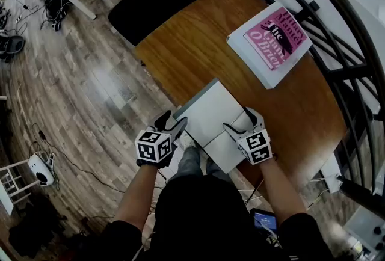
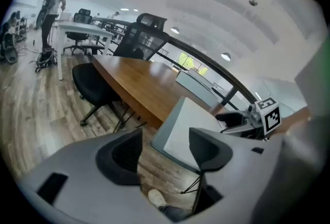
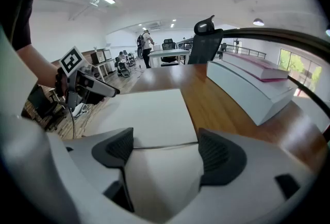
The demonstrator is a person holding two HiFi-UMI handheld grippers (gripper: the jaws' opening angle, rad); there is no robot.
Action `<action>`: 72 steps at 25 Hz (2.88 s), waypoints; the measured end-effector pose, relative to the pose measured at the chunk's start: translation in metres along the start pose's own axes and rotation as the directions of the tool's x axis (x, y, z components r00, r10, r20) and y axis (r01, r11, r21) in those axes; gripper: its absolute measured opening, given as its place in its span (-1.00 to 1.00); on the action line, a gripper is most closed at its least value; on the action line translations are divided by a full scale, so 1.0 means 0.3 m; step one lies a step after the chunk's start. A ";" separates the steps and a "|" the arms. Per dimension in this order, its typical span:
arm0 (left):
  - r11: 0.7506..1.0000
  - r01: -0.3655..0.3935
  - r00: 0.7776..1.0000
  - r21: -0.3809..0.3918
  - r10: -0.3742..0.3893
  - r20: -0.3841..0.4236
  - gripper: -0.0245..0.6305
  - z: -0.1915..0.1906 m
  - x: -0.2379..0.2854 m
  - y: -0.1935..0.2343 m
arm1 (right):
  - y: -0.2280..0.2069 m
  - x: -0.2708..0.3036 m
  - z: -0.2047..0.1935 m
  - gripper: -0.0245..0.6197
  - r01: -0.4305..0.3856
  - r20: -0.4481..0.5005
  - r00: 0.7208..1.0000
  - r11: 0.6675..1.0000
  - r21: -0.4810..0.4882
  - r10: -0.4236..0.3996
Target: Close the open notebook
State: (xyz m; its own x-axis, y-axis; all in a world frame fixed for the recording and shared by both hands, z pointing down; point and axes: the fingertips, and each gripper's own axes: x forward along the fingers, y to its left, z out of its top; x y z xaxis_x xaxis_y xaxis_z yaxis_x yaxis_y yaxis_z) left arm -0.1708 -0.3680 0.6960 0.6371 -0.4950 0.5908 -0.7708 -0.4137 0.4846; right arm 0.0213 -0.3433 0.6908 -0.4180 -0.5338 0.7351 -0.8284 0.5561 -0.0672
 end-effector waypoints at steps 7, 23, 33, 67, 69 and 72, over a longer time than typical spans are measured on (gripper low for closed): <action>0.977 0.175 0.982 -0.120 -0.182 -0.051 -0.05 -0.028 0.073 -0.023 | -0.002 0.003 0.000 0.30 0.008 0.010 1.000 1.000 -0.003 -0.008; 0.974 0.226 0.971 -0.021 -0.223 0.085 -0.76 0.085 -0.015 -0.120 | -0.011 -0.200 0.079 0.28 0.119 0.170 0.977 0.990 0.078 -0.130; 0.955 0.112 0.976 0.274 -0.157 0.148 -0.76 0.151 -0.134 -0.307 | 0.020 -0.436 0.055 0.21 0.102 0.286 0.945 0.974 0.203 -0.159; 0.852 0.240 0.959 0.466 -0.282 0.023 -0.19 -0.075 -0.214 -0.916 | 0.071 -0.863 -0.123 0.15 0.121 0.419 0.890 0.980 0.156 -0.177; 0.847 0.228 0.954 0.480 -0.293 0.065 -0.19 -0.008 -0.239 -0.911 | 0.060 -0.895 -0.097 0.11 0.146 0.440 0.871 0.970 0.196 -0.220; 0.834 0.205 0.943 0.512 -0.308 0.126 -0.25 0.101 -0.289 -0.911 | 0.047 -0.954 -0.037 -0.04 0.158 0.486 0.828 0.948 0.276 -0.279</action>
State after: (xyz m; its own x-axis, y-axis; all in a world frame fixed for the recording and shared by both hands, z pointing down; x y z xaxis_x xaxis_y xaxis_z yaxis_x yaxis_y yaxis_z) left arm -0.0152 -0.2351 0.4929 0.8391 -0.4351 0.3265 -0.5102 -0.8377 0.1948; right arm 0.1335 -0.1756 0.4868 -0.2959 -0.9069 0.3001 -0.9543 0.2669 -0.1343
